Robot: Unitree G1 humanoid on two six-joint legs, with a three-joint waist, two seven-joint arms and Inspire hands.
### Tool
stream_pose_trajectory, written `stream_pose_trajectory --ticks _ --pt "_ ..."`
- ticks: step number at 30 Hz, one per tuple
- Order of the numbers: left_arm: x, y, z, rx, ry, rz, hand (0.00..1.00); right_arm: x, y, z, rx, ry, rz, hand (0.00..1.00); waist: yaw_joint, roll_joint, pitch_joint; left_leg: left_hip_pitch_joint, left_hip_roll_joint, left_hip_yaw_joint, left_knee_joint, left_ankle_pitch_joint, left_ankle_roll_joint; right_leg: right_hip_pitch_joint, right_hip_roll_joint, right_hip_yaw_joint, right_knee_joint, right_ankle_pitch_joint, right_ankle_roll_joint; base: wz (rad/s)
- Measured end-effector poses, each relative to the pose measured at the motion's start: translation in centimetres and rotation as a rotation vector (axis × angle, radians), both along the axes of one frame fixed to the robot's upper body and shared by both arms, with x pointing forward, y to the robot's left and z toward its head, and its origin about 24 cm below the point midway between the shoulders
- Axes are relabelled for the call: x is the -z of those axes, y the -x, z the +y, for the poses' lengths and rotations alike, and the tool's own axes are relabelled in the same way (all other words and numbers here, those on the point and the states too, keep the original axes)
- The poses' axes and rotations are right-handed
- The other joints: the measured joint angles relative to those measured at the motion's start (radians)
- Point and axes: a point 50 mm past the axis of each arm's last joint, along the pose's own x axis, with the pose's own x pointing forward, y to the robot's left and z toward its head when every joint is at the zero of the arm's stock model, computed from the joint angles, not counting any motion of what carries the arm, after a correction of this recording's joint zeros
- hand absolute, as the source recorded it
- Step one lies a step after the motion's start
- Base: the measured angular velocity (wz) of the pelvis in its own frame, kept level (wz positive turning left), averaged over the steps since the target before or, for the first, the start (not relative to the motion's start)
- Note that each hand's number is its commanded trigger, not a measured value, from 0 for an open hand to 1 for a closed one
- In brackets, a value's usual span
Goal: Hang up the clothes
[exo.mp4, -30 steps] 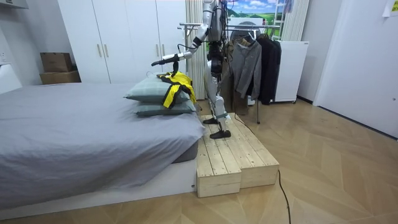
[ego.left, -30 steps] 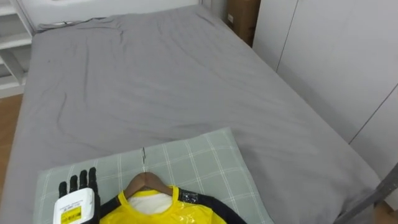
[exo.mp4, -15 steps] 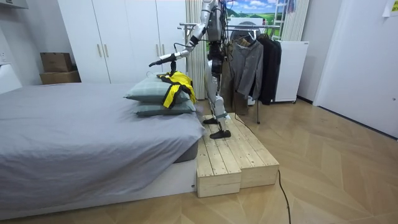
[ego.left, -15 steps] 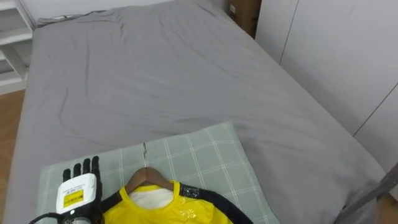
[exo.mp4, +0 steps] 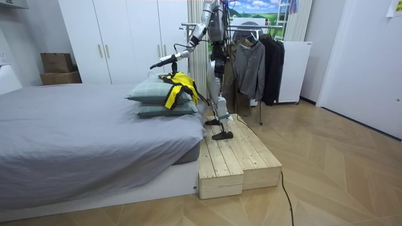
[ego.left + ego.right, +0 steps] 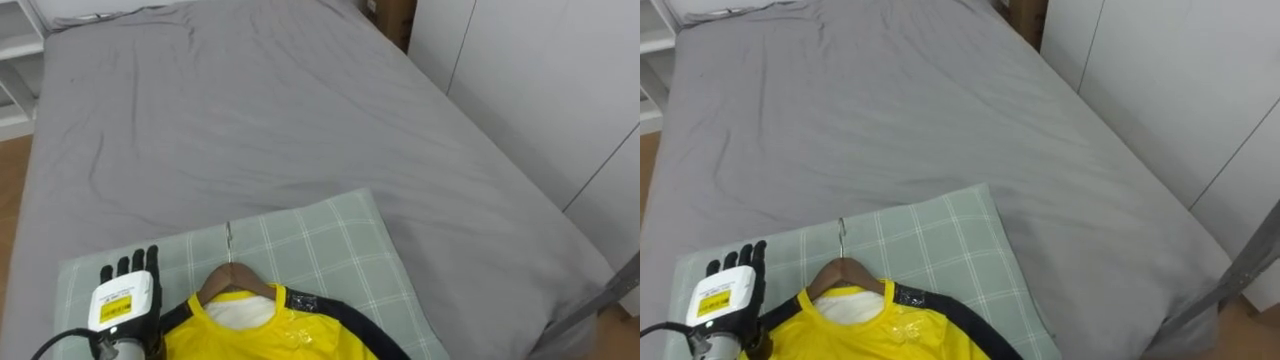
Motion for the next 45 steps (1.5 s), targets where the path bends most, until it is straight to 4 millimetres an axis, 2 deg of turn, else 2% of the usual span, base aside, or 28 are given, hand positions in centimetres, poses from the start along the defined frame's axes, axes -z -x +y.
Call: stream_pose_trajectory --ticks 6,10,15,29,45 --pt "0.4 0.4 0.0 -0.003 0.011 0.044 0.00 0.0 -0.3 0.0 0.002 -0.001 -0.014 0.00 -0.005 -0.004 0.0027 -0.009 0.000 0.001 0.008 0.000 0.000 -0.009 0.000 0.001 0.010 0.000 -0.001 0.00" --pt "1.1 0.8 0.1 -0.014 0.023 0.104 0.00 0.0 -0.4 0.0 0.000 -0.004 -0.017 0.00 -0.004 -0.010 0.0063 -0.006 0.000 0.023 0.009 0.000 0.000 -0.014 0.000 0.016 0.011 0.000 -0.001 -0.08" --pt "1.4 1.1 0.1 -0.018 0.035 0.145 0.00 0.0 -0.2 0.1 -0.003 -0.020 -0.003 0.00 -0.007 -0.015 0.0081 -0.010 0.000 0.025 0.013 0.000 0.000 -0.018 0.000 0.018 0.016 0.000 0.000 -0.01" --pt "2.3 1.5 -0.5 -0.005 0.081 0.287 0.00 -0.1 -0.8 0.0 0.003 -0.020 -0.014 0.00 -0.006 -0.011 0.0026 -0.035 -0.001 0.030 0.027 0.002 0.003 -0.048 -0.003 0.022 0.037 0.000 -0.001 0.00" --pt "2.7 2.1 -0.3 -0.027 0.106 0.336 0.00 -0.2 -1.6 -0.3 0.001 0.023 -0.021 0.00 -0.006 -0.008 0.0028 -0.054 -0.002 0.034 0.033 0.003 0.005 -0.069 -0.004 0.022 0.049 0.000 -0.001 0.00"
